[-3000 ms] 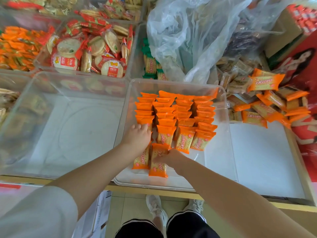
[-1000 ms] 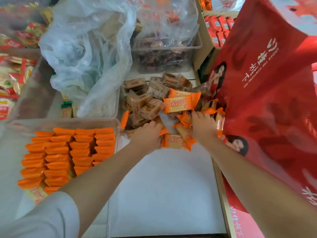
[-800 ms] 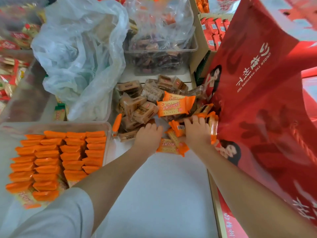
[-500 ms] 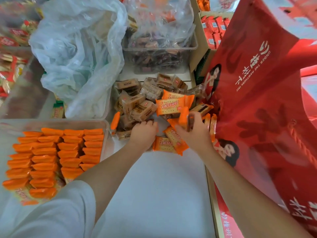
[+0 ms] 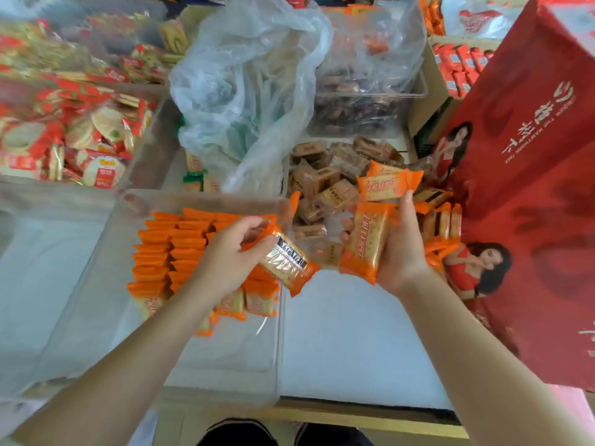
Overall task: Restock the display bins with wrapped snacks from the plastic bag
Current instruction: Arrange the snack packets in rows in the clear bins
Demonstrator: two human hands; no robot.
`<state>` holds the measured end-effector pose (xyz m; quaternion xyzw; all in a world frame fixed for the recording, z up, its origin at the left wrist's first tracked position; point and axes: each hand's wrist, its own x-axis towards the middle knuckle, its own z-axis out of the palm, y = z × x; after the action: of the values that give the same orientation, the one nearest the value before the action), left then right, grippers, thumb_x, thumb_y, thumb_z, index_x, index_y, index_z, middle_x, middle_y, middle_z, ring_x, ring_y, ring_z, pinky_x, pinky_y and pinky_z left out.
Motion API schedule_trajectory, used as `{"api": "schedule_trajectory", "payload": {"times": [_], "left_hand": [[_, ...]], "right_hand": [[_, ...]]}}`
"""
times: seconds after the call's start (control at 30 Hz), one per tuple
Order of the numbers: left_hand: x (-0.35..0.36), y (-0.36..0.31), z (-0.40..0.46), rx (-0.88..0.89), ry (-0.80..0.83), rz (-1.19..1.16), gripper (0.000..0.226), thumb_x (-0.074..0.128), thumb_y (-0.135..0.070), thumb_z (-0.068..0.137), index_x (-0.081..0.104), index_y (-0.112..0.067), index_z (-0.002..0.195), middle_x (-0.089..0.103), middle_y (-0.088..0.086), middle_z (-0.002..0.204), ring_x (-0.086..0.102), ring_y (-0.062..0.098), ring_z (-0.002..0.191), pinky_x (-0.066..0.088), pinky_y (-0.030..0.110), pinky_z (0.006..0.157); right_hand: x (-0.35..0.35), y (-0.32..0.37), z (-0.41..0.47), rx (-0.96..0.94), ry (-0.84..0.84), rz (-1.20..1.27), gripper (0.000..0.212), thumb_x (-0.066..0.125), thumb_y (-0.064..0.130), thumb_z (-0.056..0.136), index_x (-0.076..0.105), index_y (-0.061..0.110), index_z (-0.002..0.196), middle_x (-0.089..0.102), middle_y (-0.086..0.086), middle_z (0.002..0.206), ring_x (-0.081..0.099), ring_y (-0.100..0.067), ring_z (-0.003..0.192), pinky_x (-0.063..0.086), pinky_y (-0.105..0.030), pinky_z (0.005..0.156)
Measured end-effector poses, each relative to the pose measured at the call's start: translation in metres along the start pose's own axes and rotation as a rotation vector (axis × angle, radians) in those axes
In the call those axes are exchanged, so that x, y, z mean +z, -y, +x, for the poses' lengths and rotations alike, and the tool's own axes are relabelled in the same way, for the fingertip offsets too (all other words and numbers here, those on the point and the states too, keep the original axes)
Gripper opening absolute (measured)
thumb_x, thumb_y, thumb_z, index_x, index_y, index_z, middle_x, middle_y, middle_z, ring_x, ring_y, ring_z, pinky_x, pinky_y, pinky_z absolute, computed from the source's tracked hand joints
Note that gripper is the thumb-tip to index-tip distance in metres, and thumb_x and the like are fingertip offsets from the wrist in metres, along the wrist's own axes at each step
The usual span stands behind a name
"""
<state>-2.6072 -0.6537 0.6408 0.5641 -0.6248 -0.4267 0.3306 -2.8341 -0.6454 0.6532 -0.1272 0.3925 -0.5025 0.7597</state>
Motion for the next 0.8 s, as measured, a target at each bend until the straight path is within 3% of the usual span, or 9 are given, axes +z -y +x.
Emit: {"api": "schedule_trajectory", "payload": {"times": [0.13,0.23,0.3,0.37,0.43,0.57,0.63,0.7,0.8], "left_hand": [[-0.073,0.036,-0.034,-0.03,-0.002,0.146,0.024,0.069,-0.026,0.081,0.061,-0.021,0.103,0.062,-0.017,0.092,0.056,-0.008,0.081,0.044,0.015,0.076],[-0.108,0.067,-0.058,-0.029,0.089,0.29,0.026,0.069,-0.012,0.084,0.063,-0.011,0.109,0.06,-0.013,0.09,0.052,-0.012,0.072,0.039,0.005,0.064],[-0.119,0.084,-0.07,0.001,0.217,0.325,0.025,0.067,-0.007,0.083,0.064,-0.007,0.108,0.059,-0.016,0.088,0.053,-0.017,0.073,0.037,0.002,0.065],[-0.123,0.097,-0.076,0.084,0.363,0.331,0.025,0.068,-0.01,0.083,0.066,-0.009,0.108,0.059,-0.016,0.093,0.052,-0.02,0.084,0.039,0.003,0.07],[-0.123,0.107,-0.075,0.207,0.476,0.43,0.027,0.064,-0.022,0.082,0.067,-0.014,0.108,0.06,-0.009,0.102,0.052,-0.008,0.096,0.042,0.009,0.078],[-0.11,0.111,-0.065,0.511,0.518,0.745,0.023,0.058,-0.019,0.079,0.071,-0.018,0.098,0.064,0.002,0.104,0.064,0.021,0.09,0.056,0.032,0.067],[-0.107,0.11,-0.063,0.461,0.489,0.823,0.028,0.052,-0.028,0.087,0.067,-0.024,0.11,0.062,-0.003,0.116,0.061,0.018,0.102,0.054,0.034,0.081],[-0.104,0.11,-0.068,0.453,0.515,0.895,0.018,0.065,-0.03,0.077,0.071,-0.032,0.093,0.067,-0.007,0.101,0.066,0.011,0.084,0.055,0.027,0.065],[-0.1,0.128,-0.074,0.639,0.614,1.085,0.03,0.082,-0.012,0.047,0.069,-0.024,0.071,0.063,0.001,0.074,0.058,0.02,0.049,0.04,0.02,0.035]], "right_hand": [[0.048,-0.043,-0.001,0.061,0.198,-0.086,0.067,0.057,0.066,0.068,0.065,0.011,0.105,0.061,-0.004,0.078,0.055,-0.018,0.068,0.044,-0.029,0.068],[0.072,-0.078,0.004,0.003,0.227,-0.269,0.046,0.081,0.038,0.056,0.072,0.015,0.094,0.071,-0.003,0.086,0.067,-0.014,0.078,0.052,-0.025,0.073],[0.078,-0.099,0.008,-0.085,0.103,-0.704,0.025,0.072,0.026,0.076,0.064,0.014,0.097,0.067,-0.002,0.09,0.061,-0.014,0.085,0.046,-0.027,0.084],[0.076,-0.116,0.011,-0.166,-0.013,-1.185,0.015,0.07,0.02,0.083,0.057,0.017,0.09,0.06,0.004,0.08,0.053,-0.012,0.076,0.04,-0.02,0.072],[0.078,-0.126,0.01,-0.232,-0.022,-1.589,0.017,0.069,0.023,0.084,0.057,0.016,0.094,0.06,0.001,0.085,0.053,-0.018,0.081,0.035,-0.023,0.064],[0.075,-0.14,0.013,-0.299,-0.064,-2.37,0.023,0.058,0.03,0.089,0.055,0.017,0.107,0.063,-0.002,0.104,0.05,-0.026,0.106,0.032,-0.035,0.089],[0.07,-0.151,0.017,-0.354,-0.155,-2.582,0.023,0.074,0.025,0.072,0.061,0.017,0.09,0.066,-0.002,0.086,0.057,-0.026,0.092,0.039,-0.035,0.085],[0.069,-0.159,0.021,-0.426,-0.251,-2.652,0.03,0.083,0.016,0.045,0.062,0.017,0.067,0.061,0.0,0.063,0.058,-0.024,0.07,0.044,-0.033,0.072],[0.067,-0.171,0.025,-0.352,-0.283,-2.681,0.031,0.08,0.012,0.048,0.063,0.015,0.074,0.061,-0.001,0.07,0.059,-0.025,0.074,0.038,-0.032,0.076]]}}
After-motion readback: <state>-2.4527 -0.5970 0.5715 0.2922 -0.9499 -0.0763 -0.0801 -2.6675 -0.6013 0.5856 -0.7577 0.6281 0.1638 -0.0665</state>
